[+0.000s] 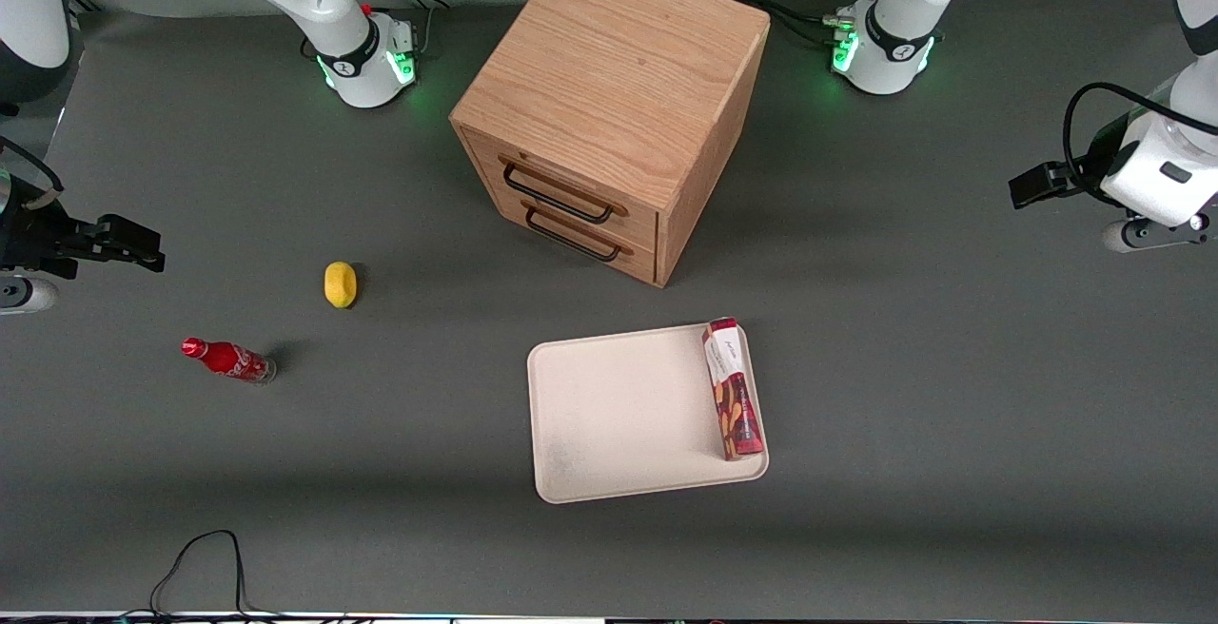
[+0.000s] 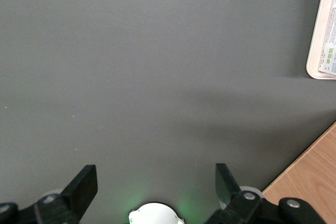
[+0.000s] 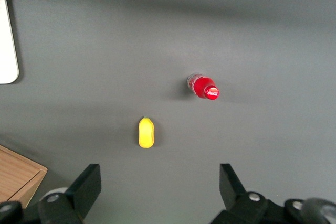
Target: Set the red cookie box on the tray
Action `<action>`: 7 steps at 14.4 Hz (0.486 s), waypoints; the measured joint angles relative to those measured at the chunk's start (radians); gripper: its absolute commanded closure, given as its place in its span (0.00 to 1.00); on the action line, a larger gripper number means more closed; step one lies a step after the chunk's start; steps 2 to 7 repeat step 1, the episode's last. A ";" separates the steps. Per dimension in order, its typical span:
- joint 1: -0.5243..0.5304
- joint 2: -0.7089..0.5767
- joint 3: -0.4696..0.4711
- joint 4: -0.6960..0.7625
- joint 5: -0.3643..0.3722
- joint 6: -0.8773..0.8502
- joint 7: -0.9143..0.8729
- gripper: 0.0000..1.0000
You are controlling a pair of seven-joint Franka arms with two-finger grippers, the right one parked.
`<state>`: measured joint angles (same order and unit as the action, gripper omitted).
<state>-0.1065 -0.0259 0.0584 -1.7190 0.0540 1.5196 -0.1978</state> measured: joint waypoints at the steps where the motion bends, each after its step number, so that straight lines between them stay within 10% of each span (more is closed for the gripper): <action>1: -0.021 0.000 0.029 0.000 0.000 0.000 0.000 0.00; 7: -0.021 0.000 0.029 0.000 0.000 0.000 0.000 0.00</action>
